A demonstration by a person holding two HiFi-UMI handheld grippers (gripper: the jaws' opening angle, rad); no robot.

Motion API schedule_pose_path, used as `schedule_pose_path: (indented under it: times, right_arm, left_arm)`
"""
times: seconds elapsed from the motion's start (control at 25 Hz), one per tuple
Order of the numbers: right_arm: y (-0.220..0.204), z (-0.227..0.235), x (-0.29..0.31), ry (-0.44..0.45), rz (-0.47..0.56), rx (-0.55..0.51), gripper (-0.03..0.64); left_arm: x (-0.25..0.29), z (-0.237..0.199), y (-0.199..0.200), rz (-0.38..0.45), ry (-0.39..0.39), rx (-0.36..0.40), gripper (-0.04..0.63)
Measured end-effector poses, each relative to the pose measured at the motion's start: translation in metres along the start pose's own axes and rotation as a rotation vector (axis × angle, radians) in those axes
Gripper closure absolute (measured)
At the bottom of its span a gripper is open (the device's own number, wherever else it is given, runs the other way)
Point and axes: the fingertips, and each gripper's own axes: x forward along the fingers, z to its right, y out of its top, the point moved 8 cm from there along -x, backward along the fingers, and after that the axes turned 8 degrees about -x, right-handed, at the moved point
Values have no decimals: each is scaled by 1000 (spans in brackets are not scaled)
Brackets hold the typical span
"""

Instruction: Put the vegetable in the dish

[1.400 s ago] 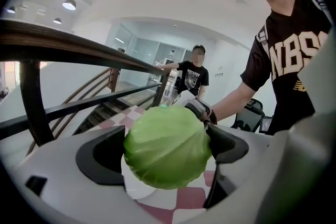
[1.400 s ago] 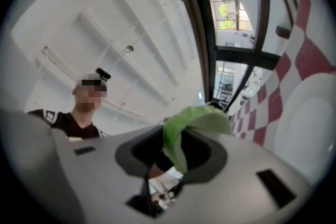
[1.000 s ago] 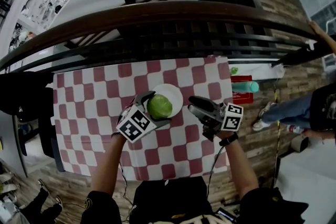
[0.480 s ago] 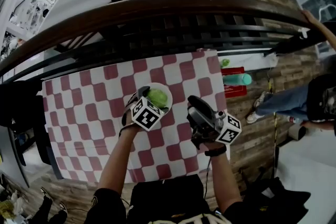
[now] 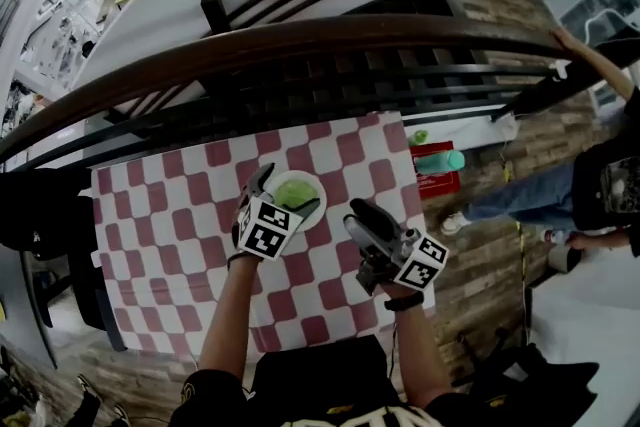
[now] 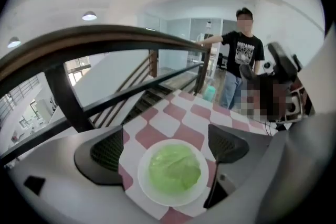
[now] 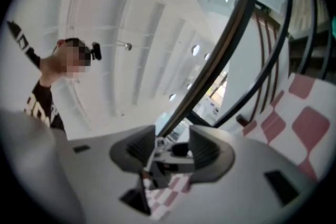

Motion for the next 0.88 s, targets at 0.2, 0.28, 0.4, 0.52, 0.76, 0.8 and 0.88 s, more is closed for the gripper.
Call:
schedule_pose_path:
  times: [0.2,0.28,0.4,0.52,0.76,0.8,0.88]
  right_arm:
    - [34,-11,-4,-219,-93,-289,428]
    - [50,-26,1,-268,-106,-379,430]
    - [70,-68,15,-326,-125,-557,450]
    - [85,-116,33,-350,-139,-724,513]
    - [86,-190,44,-352,-107,-845,569]
    - [83,-199,44,-356,-109,-856,578]
    - [76,-214,44,-354,-112,-871,586]
  left_arm:
    - [-75,-11,29,183,63,-194,86]
    - [-110,-12,40,285,81,-258,111]
    - [-167,1,55,438,155,-251,172]
    - [-217,21,67,575,186,-237,266]
    - [-280,57,67,722,205,-182,384]
    - [-287,62,67,736,201,-180,405]
    - [-300,70,65,763,181,-187,469]
